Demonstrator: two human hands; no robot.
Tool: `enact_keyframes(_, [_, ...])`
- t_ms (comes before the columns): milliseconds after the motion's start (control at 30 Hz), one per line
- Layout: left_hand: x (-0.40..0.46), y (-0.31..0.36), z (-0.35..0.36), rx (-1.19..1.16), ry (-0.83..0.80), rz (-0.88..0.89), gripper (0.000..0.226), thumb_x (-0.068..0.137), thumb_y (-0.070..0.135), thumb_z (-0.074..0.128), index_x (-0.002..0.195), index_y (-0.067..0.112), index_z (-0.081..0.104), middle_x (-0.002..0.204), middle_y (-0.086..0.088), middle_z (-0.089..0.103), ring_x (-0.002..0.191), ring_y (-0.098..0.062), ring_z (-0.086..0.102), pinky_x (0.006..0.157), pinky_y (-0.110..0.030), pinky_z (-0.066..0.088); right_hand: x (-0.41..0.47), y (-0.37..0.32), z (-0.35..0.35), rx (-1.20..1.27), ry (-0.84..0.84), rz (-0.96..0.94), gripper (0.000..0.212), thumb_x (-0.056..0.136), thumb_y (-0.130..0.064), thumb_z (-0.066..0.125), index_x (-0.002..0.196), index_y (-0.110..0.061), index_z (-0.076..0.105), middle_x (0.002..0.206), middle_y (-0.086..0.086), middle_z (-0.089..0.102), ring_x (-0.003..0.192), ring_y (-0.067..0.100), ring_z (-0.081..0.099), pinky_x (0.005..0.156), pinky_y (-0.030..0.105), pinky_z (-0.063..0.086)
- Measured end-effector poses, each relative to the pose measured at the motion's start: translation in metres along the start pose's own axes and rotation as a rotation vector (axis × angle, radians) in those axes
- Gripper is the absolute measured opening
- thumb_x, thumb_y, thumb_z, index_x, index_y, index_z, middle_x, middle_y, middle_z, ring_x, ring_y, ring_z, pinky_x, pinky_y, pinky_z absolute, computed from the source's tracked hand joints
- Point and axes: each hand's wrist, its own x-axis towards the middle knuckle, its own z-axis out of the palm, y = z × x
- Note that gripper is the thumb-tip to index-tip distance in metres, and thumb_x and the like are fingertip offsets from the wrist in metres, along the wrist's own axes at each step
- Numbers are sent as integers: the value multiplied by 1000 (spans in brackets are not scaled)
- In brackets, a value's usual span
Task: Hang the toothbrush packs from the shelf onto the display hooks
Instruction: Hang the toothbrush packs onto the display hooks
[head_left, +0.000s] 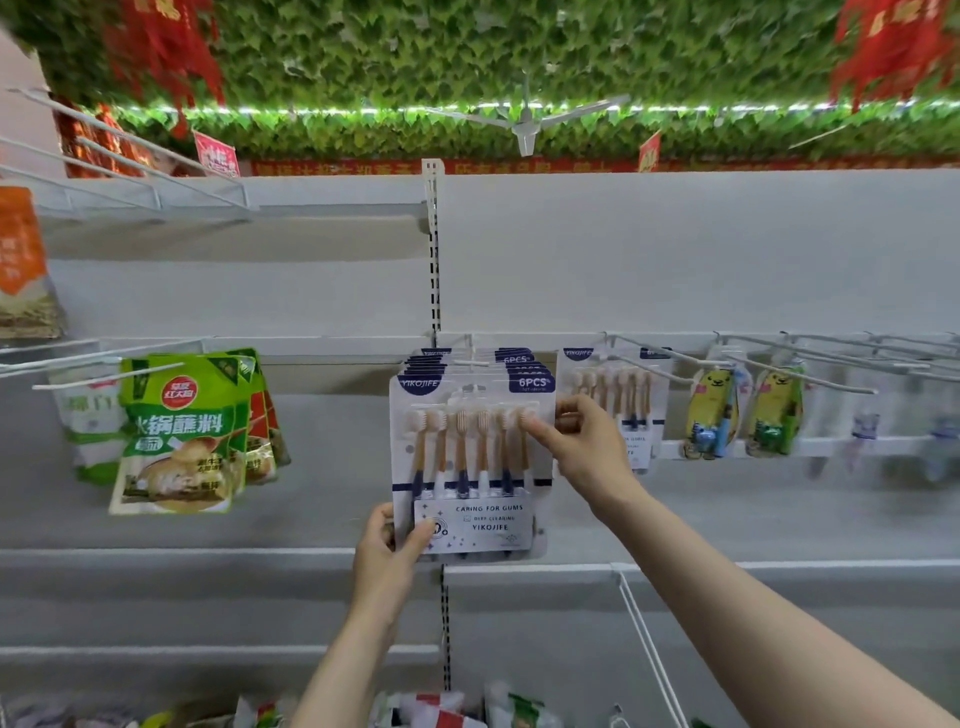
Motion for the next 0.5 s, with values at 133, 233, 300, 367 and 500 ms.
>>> enact_keyframes(133, [1, -6, 0, -21, -19, -4, 20, 91, 15, 68, 107, 22, 60, 100, 4, 73, 93, -9, 69, 70, -18, 49, -2, 3, 0, -5, 11, 9, 30, 80, -44, 81, 96, -27, 62, 92, -6, 71, 84, 12, 67, 76, 35, 58])
enact_keyframes(233, [4, -10, 0, -34, -38, -10, 21, 91, 17, 68, 109, 23, 59, 101, 5, 72, 94, -10, 68, 70, -19, 48, -4, 3, 1, -32, 18, 8, 32, 80, -43, 81, 99, -25, 62, 94, -6, 71, 86, 12, 67, 78, 32, 57])
enact_keyframes(300, [7, -13, 0, -38, -43, -13, 22, 90, 20, 69, 110, 24, 58, 102, 6, 70, 96, -10, 66, 71, -20, 45, -6, 1, 1, -60, 26, 8, 34, 81, -45, 80, 101, -25, 62, 95, -7, 71, 88, 9, 67, 79, 28, 56])
enact_keyframes(367, [11, -19, -2, -39, -43, -27, 23, 89, 25, 69, 110, 24, 58, 103, 5, 69, 97, -12, 64, 73, -23, 45, -8, 2, 1, -87, 23, 19, 35, 82, -46, 78, 103, -24, 63, 94, -8, 70, 87, 9, 67, 76, 25, 55])
enact_keyframes(500, [3, -46, 3, -13, 1, -140, 35, 87, 29, 71, 114, 13, 55, 107, -3, 67, 102, -25, 63, 89, -37, 49, -23, 28, -3, -187, -25, 119, 30, 87, -38, 75, 105, -19, 62, 94, -7, 67, 90, 12, 65, 74, 16, 51])
